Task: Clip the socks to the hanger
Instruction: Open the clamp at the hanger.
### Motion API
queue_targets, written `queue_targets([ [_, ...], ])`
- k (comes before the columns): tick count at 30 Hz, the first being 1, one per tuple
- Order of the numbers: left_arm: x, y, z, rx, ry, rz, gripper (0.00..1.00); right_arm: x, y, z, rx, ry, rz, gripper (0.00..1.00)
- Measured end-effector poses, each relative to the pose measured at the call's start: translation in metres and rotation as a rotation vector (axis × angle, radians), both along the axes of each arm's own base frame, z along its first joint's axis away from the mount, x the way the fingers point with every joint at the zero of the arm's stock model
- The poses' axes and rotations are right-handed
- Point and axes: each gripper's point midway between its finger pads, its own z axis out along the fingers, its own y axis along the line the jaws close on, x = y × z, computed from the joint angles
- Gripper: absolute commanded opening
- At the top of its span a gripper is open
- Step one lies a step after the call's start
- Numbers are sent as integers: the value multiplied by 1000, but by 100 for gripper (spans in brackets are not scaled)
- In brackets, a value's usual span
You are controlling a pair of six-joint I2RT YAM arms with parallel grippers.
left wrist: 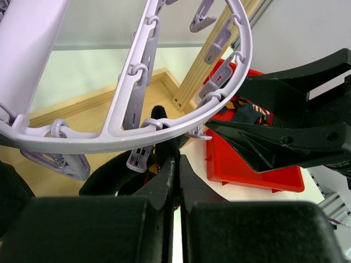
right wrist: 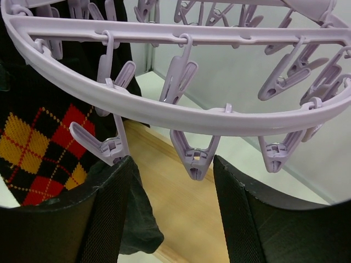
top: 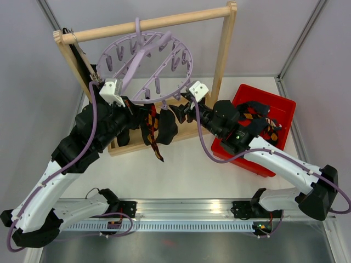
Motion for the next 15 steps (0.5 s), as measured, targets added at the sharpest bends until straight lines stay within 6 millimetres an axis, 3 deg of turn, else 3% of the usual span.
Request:
queue_targets([
  [15,0,0,0,0,0,-1,2,12,-11,11,26,-43,-107,68],
])
